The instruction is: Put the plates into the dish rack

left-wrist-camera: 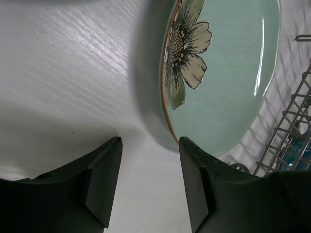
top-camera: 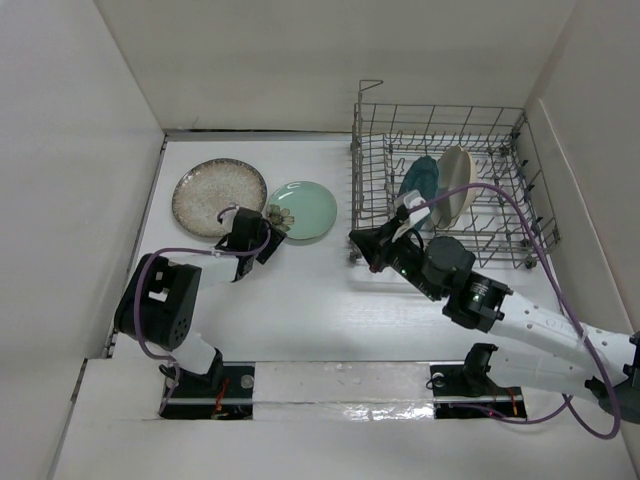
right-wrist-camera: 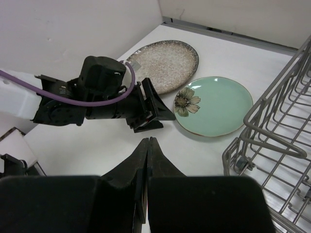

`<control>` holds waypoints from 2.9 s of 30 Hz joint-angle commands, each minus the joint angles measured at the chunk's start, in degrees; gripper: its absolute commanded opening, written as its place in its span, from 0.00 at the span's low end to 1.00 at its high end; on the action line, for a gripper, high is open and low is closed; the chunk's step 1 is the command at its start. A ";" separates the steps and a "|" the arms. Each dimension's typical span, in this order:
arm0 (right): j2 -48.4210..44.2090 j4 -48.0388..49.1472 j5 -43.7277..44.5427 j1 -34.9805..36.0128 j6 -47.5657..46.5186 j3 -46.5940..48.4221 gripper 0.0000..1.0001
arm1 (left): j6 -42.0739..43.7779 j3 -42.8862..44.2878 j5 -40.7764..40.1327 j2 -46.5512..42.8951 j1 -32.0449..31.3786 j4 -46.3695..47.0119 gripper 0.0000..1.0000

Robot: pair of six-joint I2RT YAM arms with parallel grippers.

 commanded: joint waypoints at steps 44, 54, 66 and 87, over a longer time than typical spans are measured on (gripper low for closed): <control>-5.05 2.95 3.51 0.32 -1.18 -0.60 0.00 | -2.77 -9.09 -4.17 -7.00 -0.73 17.78 0.00; 1.45 2.60 -2.38 0.32 0.93 2.47 0.04 | 3.65 -16.21 -4.44 -24.56 -0.11 18.13 0.00; 16.12 3.31 -16.18 -5.56 1.11 8.44 0.49 | 9.01 -17.36 -2.25 -43.92 2.34 5.84 0.00; 47.86 -15.49 -51.13 -21.74 -14.35 40.61 0.81 | 16.75 -5.93 2.15 -62.38 2.88 -16.06 0.00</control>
